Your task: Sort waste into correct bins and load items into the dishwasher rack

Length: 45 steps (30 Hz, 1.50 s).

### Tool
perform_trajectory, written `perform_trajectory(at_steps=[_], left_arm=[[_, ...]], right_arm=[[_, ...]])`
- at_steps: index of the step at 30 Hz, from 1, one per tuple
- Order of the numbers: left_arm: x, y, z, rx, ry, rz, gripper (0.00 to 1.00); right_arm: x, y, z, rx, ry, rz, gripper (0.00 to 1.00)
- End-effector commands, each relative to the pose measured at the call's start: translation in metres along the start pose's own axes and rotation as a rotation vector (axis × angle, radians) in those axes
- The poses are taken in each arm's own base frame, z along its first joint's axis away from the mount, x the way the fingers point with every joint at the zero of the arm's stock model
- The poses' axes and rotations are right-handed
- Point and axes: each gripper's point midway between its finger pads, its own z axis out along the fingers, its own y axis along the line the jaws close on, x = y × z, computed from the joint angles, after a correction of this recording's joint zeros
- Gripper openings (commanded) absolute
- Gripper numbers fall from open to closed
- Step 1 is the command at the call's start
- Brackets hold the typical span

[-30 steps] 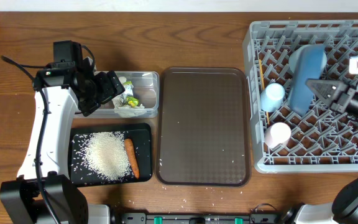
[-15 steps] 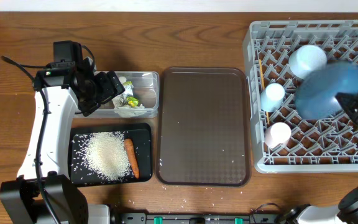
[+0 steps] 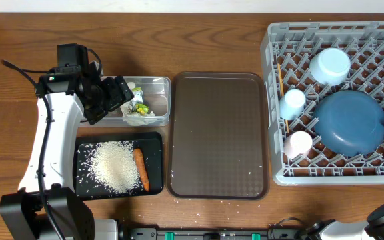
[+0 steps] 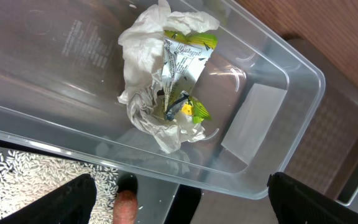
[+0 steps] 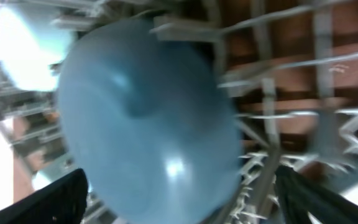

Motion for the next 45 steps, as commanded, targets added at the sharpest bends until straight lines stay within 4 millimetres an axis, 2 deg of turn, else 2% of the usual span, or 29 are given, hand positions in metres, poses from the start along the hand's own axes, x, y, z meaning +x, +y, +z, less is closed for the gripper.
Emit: perform_trajectory(at_steps=[1, 3, 6, 11, 13, 15, 17, 22, 24, 31, 45], left_arm=[[-0.002, 0.002, -0.002, -0.011, -0.008, 0.012, 0.91], [-0.002, 0.002, -0.002, -0.011, -0.008, 0.012, 0.91], [-0.002, 0.002, -0.002, -0.011, -0.008, 0.012, 0.91], [-0.002, 0.002, -0.002, -0.011, -0.008, 0.012, 0.91], [-0.002, 0.002, -0.002, -0.011, -0.008, 0.012, 0.91], [-0.002, 0.002, -0.002, -0.011, -0.008, 0.012, 0.91], [-0.002, 0.002, -0.002, -0.011, -0.008, 0.012, 0.91], [-0.002, 0.002, -0.002, -0.011, -0.008, 0.012, 0.91], [-0.002, 0.002, -0.002, -0.011, -0.008, 0.013, 0.91], [-0.002, 0.002, -0.002, -0.011, -0.008, 0.012, 0.91], [-0.002, 0.002, -0.002, -0.011, -0.008, 0.012, 0.91]], right_arm=[[-0.018, -0.010, -0.016, 0.127, -0.078, 0.060, 0.99], [-0.018, 0.001, -0.022, 0.121, -0.082, 0.037, 0.99], [-0.012, 0.029, -0.025, 0.109, -0.074, -0.076, 0.99], [0.020, 0.082, -0.015, 0.137, -0.030, -0.400, 0.99], [0.032, 0.089, -0.007, 0.240, -0.021, -0.522, 0.99], [0.037, 0.085, -0.003, 0.422, -0.037, -0.621, 0.99], [0.046, 0.093, 0.002, 0.495, -0.039, -0.701, 1.00], [0.085, 0.130, 0.020, 0.458, 0.000, -0.867, 0.99], [0.096, 0.138, 0.024, 0.443, 0.011, -0.904, 0.99], [0.117, 0.153, 0.031, 0.418, 0.032, -0.979, 0.99], [0.117, 0.151, 0.032, 0.422, 0.037, -0.976, 0.99]])
